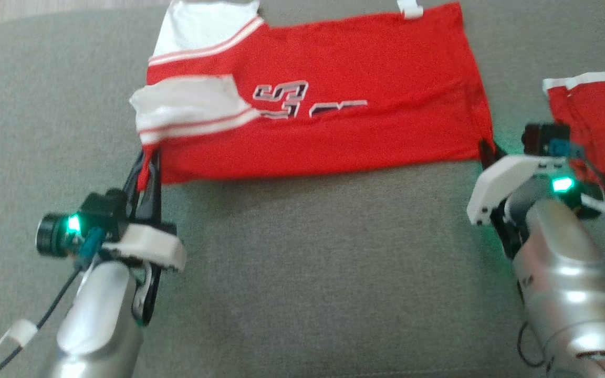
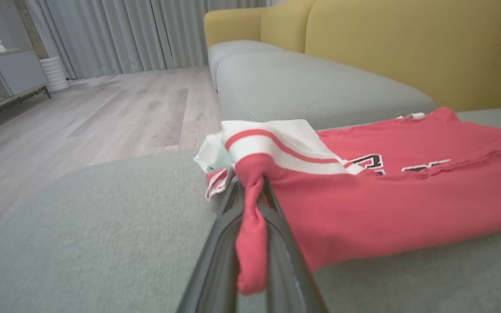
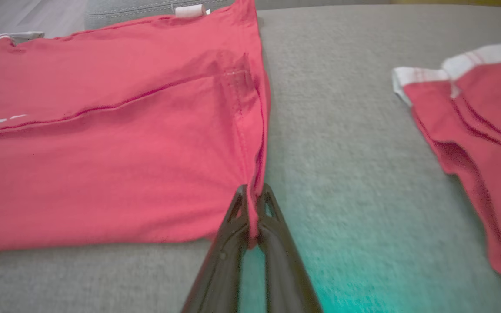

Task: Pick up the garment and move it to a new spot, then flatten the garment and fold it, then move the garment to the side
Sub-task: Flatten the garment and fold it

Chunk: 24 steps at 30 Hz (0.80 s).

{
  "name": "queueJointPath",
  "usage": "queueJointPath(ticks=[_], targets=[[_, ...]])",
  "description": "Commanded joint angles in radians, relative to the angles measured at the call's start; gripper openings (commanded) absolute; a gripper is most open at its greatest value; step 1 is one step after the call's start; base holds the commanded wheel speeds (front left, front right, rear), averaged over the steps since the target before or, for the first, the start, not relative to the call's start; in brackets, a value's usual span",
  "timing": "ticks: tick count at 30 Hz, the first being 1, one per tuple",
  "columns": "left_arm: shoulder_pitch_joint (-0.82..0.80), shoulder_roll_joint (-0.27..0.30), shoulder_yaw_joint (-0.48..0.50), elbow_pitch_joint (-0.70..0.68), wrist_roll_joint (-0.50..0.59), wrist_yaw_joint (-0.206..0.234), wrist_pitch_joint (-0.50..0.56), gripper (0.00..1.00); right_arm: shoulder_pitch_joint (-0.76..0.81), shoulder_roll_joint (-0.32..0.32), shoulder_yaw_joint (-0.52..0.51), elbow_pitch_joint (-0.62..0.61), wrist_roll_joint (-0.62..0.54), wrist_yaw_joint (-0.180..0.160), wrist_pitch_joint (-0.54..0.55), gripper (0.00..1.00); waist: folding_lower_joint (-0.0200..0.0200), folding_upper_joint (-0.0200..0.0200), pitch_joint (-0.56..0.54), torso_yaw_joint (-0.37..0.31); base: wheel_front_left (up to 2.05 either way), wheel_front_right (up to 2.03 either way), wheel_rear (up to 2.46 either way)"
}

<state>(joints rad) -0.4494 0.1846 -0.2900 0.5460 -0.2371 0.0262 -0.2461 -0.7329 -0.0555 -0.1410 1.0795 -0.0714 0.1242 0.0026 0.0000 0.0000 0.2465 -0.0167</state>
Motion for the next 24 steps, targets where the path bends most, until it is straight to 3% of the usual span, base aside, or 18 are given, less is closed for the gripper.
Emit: queueJointPath(ticks=[1,12,24], targets=[[0.015,0.045,0.032,-0.011,-0.001,0.001,0.010,0.00,0.031,0.005,0.011,-0.008,0.007,0.007,-0.020,0.00,0.0000,0.0000,-0.035,-0.020,0.00,0.00,0.00],[0.183,0.099,0.014,-0.036,-0.024,-0.008,0.141,0.00,0.136,0.005,0.087,-0.002,0.127,0.007,-0.008,0.00,0.0000,0.0000,-0.153,-0.070,0.00,0.00,0.00],[0.339,0.112,-0.014,-0.199,-0.059,0.004,0.281,0.00,0.331,0.005,0.056,-0.228,0.154,0.007,0.116,0.00,0.0000,0.0000,-0.193,-0.074,0.00,0.00,0.00]])
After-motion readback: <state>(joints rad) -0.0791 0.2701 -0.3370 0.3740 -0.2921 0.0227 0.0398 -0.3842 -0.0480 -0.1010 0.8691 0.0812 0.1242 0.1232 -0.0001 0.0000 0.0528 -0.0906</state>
